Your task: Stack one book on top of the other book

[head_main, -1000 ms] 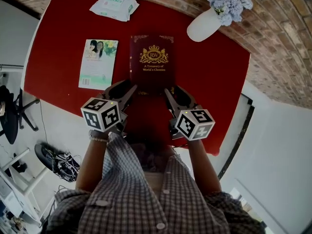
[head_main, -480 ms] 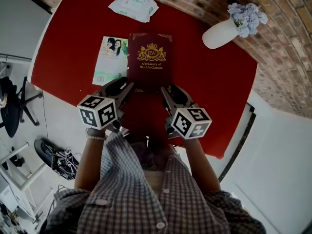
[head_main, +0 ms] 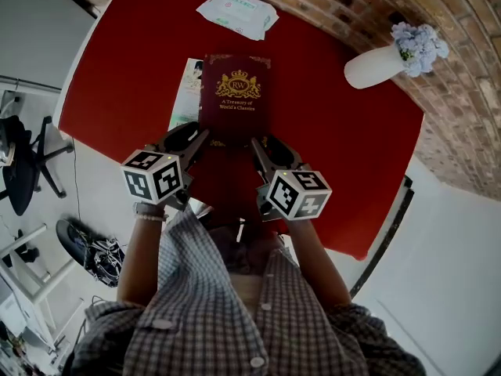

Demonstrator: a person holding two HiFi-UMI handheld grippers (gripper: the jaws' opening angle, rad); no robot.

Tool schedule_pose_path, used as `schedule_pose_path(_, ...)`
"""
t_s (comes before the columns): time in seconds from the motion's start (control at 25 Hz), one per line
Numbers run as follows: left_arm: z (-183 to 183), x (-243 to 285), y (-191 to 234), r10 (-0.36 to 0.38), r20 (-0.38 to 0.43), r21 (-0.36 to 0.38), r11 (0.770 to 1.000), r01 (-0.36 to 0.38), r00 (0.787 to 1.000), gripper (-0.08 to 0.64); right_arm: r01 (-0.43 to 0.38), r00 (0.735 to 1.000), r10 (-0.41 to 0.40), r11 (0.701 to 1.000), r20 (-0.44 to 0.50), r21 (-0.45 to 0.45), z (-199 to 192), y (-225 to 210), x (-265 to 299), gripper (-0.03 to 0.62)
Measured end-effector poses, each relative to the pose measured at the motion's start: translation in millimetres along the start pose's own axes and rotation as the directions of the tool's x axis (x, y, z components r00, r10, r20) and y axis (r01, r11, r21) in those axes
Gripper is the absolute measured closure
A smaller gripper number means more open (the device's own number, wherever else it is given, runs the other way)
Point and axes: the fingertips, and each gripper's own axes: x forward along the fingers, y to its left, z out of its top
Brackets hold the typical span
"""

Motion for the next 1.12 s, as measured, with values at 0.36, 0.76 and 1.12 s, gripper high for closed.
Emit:
schedule_pose_path(0.36,-9.7,-9.9,38.7,0.042,-0.046,0.017,0.999,-0.041,0.998,0.411,0.021,0.998,-0.021,1.0,-0.059,-0.012,-23.3,17.7,31.0,0.426)
schedule_pose_path(0.76,6.6,-24.4,71.2,0.104,-0.016,0.051,0.993,-0.103,0.994,0.423,-0.019,0.996,0.017,1.0,-0.088,-0.017,-31.4,46.0,55.1,0.428)
schedule_pose_path(1.12,11.8,-32.7,85.6,0.145,0.003,0.058,0.988,-0.145,0.989,0.43,-0.054,0.992,0.049,0.998,-0.118,-0.034,-40.4,61.9,62.0,0.43)
